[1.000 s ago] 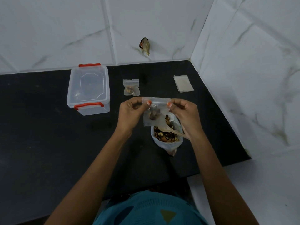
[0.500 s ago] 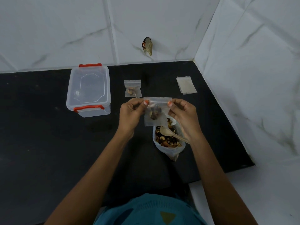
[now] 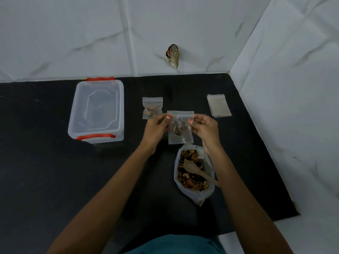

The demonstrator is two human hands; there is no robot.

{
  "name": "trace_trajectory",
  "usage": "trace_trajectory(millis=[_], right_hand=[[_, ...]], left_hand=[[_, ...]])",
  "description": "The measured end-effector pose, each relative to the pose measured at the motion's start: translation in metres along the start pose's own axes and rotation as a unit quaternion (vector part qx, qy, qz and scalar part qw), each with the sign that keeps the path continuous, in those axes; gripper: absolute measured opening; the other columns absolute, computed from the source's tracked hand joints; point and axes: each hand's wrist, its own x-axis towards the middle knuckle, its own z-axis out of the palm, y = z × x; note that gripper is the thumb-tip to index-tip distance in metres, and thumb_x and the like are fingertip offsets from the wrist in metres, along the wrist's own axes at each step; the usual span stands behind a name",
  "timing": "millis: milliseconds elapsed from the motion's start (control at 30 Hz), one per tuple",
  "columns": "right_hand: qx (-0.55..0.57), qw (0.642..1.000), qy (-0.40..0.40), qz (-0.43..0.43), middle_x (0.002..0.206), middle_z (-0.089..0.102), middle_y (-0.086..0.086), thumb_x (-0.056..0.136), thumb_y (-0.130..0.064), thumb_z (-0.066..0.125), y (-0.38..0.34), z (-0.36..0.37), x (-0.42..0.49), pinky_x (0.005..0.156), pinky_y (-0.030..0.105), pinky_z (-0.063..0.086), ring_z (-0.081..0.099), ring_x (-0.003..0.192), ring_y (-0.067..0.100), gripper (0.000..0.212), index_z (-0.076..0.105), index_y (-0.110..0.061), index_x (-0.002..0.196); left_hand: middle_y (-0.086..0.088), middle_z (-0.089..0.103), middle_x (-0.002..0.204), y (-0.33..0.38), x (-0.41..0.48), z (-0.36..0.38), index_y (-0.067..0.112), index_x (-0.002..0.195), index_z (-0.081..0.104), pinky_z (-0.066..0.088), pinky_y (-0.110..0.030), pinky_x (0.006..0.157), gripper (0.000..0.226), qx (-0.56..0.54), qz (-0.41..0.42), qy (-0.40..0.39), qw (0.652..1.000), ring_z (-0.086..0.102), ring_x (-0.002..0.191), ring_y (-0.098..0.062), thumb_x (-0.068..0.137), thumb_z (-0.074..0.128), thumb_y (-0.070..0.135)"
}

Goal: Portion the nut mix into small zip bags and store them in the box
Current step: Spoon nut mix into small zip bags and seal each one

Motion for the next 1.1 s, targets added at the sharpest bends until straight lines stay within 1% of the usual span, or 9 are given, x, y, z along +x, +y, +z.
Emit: trace_trajectory(millis=[167, 233, 333, 433, 567, 733, 900, 1033, 1100], right_hand=[[-0.012, 1.0, 0.011, 0.008, 0.098, 0.065, 0.006, 0.087, -0.001, 0.058, 0.0, 0.006, 0.052, 0.073, 0.022, 0.054, 0.064, 0.088, 0.012, 0.018, 0.061, -0.006, 0.104], [-0.064, 0.998, 0.022, -0.017, 0.1, 0.064, 0.01, 0.087, 0.001, 0.057, 0.001, 0.008, 0.076, 0.068, 0.019, 0.054, 0.063, 0.085, 0.012, 0.023, 0.06, -0.002, 0.109], [-0.139, 0.988, 0.036, -0.049, 0.106, 0.064, 0.018, 0.085, 0.003, 0.058, 0.002, 0.011, 0.108, 0.069, 0.019, 0.052, 0.063, 0.09, 0.019, 0.029, 0.058, 0.001, 0.114], [-0.192, 0.978, 0.039, -0.067, 0.104, 0.065, 0.021, 0.084, 0.005, 0.059, 0.003, 0.015, 0.132, 0.067, 0.019, 0.052, 0.063, 0.087, 0.02, 0.029, 0.059, 0.003, 0.113], [-0.256, 0.962, 0.035, -0.086, 0.102, 0.067, 0.018, 0.085, 0.002, 0.06, 0.009, 0.02, 0.146, 0.075, 0.022, 0.051, 0.063, 0.087, 0.018, 0.027, 0.061, 0.001, 0.112], [-0.262, 0.961, 0.029, -0.086, 0.107, 0.066, 0.015, 0.088, -0.006, 0.059, 0.008, 0.019, 0.148, 0.075, 0.015, 0.045, 0.063, 0.097, 0.019, 0.027, 0.06, 0.0, 0.114], [-0.262, 0.958, 0.062, -0.096, 0.107, 0.066, 0.014, 0.089, -0.009, 0.058, 0.005, 0.004, 0.143, 0.07, 0.008, 0.037, 0.061, 0.099, 0.02, 0.027, 0.06, -0.001, 0.115], [-0.271, 0.951, 0.107, -0.103, 0.107, 0.065, 0.011, 0.089, -0.008, 0.057, 0.001, -0.028, 0.14, 0.079, 0.013, 0.041, 0.06, 0.098, 0.016, 0.021, 0.063, -0.002, 0.109], [-0.266, 0.948, 0.151, -0.083, 0.108, 0.064, 0.01, 0.089, -0.009, 0.057, 0.001, -0.049, 0.143, 0.083, 0.02, 0.045, 0.058, 0.095, 0.014, 0.019, 0.064, -0.004, 0.106]], left_hand=[[0.0, 0.061, 0.11, -0.003, 0.046, 0.006, 0.01, 0.125, 0.05, 0.05, -0.025, 0.085, 0.038, 0.103, -0.004, -0.018, 0.995, 0.06, 0.103, -0.011, 0.089, 0.053, 0.001], [0.0, 0.058, 0.107, -0.004, 0.066, 0.011, 0.01, 0.128, 0.047, 0.05, -0.024, 0.085, 0.043, 0.133, -0.002, 0.009, 0.991, 0.059, 0.101, -0.011, 0.087, 0.054, -0.003], [-0.005, 0.058, 0.099, -0.009, 0.095, 0.014, 0.006, 0.132, 0.041, 0.052, -0.031, 0.086, 0.05, 0.18, -0.017, 0.074, 0.981, 0.061, 0.095, -0.019, 0.085, 0.057, -0.004], [-0.006, 0.058, 0.087, -0.014, 0.116, 0.019, 0.003, 0.126, 0.042, 0.053, -0.032, 0.082, 0.045, 0.208, -0.026, 0.101, 0.972, 0.06, 0.087, -0.02, 0.084, 0.056, -0.005], [-0.016, 0.062, 0.101, -0.018, 0.126, 0.024, 0.003, 0.121, 0.043, 0.047, -0.025, 0.077, 0.037, 0.252, -0.025, 0.128, 0.959, 0.059, 0.09, -0.019, 0.086, 0.052, -0.003], [-0.016, 0.056, 0.118, -0.019, 0.128, 0.032, 0.004, 0.124, 0.04, 0.049, -0.033, 0.09, 0.039, 0.282, -0.014, 0.14, 0.949, 0.057, 0.108, -0.025, 0.087, 0.05, -0.003], [-0.013, 0.041, 0.134, -0.013, 0.123, 0.043, 0.004, 0.128, 0.041, 0.038, -0.024, 0.096, 0.045, 0.354, 0.038, 0.157, 0.921, 0.047, 0.118, -0.022, 0.086, 0.053, -0.003], [-0.011, 0.055, 0.12, -0.006, 0.123, 0.067, 0.005, 0.115, 0.054, 0.041, -0.02, 0.085, 0.026, 0.357, 0.072, 0.121, 0.924, 0.055, 0.107, -0.019, 0.09, 0.051, 0.001], [-0.013, 0.062, 0.109, -0.007, 0.127, 0.086, 0.003, 0.107, 0.059, 0.046, -0.023, 0.083, 0.02, 0.347, 0.07, 0.084, 0.931, 0.06, 0.1, -0.022, 0.09, 0.049, 0.002]])
